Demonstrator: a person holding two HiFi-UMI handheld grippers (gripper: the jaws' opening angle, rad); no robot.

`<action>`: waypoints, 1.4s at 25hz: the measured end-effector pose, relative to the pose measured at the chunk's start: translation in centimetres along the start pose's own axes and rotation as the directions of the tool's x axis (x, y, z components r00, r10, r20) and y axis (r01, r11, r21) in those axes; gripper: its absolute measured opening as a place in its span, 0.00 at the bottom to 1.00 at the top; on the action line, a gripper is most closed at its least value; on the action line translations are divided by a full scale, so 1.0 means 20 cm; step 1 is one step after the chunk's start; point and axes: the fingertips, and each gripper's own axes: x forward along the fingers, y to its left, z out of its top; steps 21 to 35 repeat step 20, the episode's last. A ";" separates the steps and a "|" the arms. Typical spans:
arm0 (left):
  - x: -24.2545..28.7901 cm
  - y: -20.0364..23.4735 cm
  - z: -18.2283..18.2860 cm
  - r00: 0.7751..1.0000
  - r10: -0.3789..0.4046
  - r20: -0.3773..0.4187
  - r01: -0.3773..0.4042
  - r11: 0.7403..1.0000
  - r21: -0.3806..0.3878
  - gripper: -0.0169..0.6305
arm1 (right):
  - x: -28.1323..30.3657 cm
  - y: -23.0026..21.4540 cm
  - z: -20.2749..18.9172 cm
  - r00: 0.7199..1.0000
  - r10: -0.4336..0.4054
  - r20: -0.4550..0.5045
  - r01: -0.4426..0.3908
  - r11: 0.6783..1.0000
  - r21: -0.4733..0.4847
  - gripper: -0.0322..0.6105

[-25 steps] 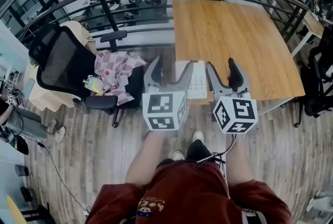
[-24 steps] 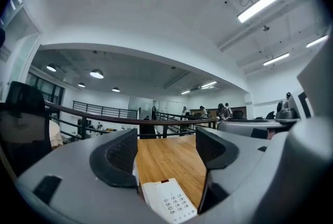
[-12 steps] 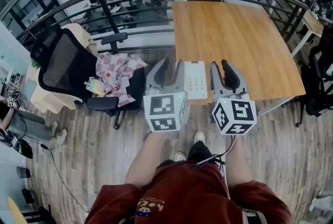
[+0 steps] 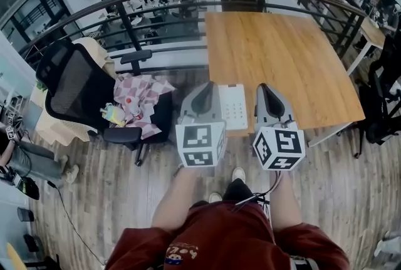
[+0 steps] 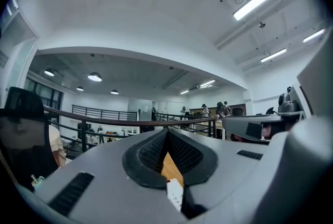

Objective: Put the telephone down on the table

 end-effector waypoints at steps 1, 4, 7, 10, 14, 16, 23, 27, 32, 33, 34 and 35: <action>0.00 0.00 0.01 1.000 -0.002 0.004 0.002 1.000 0.001 0.07 | 0.00 0.00 0.00 1.000 -0.001 0.000 0.001 1.000 -0.002 0.10; 0.01 0.00 0.02 1.000 -0.003 0.014 0.003 1.000 0.001 0.07 | 0.01 -0.01 0.01 1.000 -0.002 0.004 0.002 1.000 0.001 0.10; 0.01 0.01 0.02 1.000 0.002 0.016 -0.002 1.000 0.000 0.07 | 0.02 -0.01 0.01 1.000 0.006 0.008 -0.006 1.000 0.006 0.10; 0.01 0.01 0.03 1.000 0.004 0.018 -0.004 1.000 -0.005 0.07 | 0.02 -0.01 0.01 1.000 0.008 0.010 -0.008 1.000 0.004 0.10; 0.02 0.01 0.03 1.000 0.009 0.021 -0.009 1.000 0.000 0.07 | 0.03 -0.02 0.02 1.000 0.011 0.014 -0.011 1.000 -0.004 0.10; 0.02 0.01 0.03 1.000 0.012 0.022 -0.012 1.000 0.000 0.07 | 0.03 -0.02 0.02 1.000 0.014 0.013 -0.014 1.000 -0.006 0.10; 0.04 0.00 0.03 1.000 0.013 0.020 -0.013 1.000 0.002 0.07 | 0.04 -0.03 0.02 1.000 0.023 0.012 -0.023 1.000 0.002 0.10; 0.04 0.00 0.03 1.000 0.013 0.020 -0.013 1.000 0.002 0.07 | 0.04 -0.03 0.02 1.000 0.023 0.012 -0.023 1.000 0.002 0.10; 0.04 0.00 0.03 1.000 0.013 0.020 -0.013 1.000 0.002 0.07 | 0.04 -0.03 0.02 1.000 0.023 0.012 -0.023 1.000 0.002 0.10; 0.04 0.00 0.03 1.000 0.013 0.020 -0.013 1.000 0.002 0.07 | 0.04 -0.03 0.02 1.000 0.023 0.012 -0.023 1.000 0.002 0.10; 0.04 0.00 0.03 1.000 0.013 0.020 -0.013 1.000 0.002 0.07 | 0.04 -0.03 0.02 1.000 0.023 0.012 -0.023 1.000 0.002 0.10; 0.04 0.00 0.03 1.000 0.013 0.020 -0.013 1.000 0.002 0.07 | 0.04 -0.03 0.02 1.000 0.023 0.012 -0.023 1.000 0.002 0.10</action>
